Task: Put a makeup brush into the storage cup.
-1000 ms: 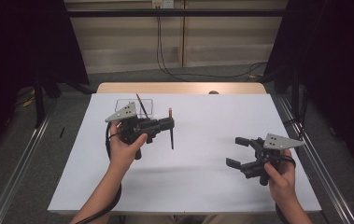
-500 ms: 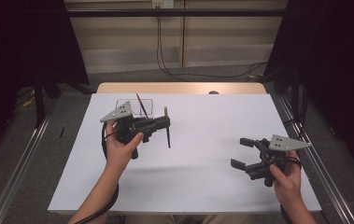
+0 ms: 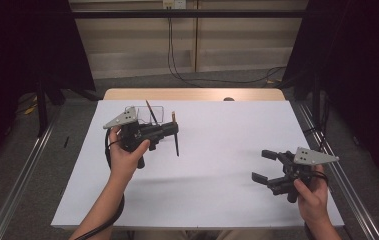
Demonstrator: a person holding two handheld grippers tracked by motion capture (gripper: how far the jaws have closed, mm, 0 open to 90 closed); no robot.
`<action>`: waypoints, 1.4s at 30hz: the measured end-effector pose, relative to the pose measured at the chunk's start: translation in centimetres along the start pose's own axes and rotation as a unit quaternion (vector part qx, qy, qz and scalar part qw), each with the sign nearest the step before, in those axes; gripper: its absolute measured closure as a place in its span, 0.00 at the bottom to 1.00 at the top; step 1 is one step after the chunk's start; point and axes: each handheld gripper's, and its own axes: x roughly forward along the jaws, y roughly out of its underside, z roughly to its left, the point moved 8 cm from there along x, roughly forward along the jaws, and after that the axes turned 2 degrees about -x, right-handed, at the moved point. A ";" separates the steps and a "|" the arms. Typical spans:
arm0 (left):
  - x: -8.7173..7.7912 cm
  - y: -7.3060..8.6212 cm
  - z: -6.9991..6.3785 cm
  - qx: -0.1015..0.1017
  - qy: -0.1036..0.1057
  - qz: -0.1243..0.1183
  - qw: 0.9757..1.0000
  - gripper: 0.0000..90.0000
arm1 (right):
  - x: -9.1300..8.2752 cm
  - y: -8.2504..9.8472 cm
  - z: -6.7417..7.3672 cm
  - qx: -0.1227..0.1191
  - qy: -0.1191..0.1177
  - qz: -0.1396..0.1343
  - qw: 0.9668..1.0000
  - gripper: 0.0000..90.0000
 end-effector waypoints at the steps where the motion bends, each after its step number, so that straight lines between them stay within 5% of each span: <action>1: 0.0 0.0 0.0 -0.001 -0.001 -0.001 1.000 0.92 | -0.1 0.0 0.0 0.000 0.000 0.000 1.000 0.08; 42: -2.4 -3.2 2.7 0.009 -0.049 -0.016 0.999 0.92 | -1.0 1.1 -0.3 -0.003 0.022 0.007 1.000 0.08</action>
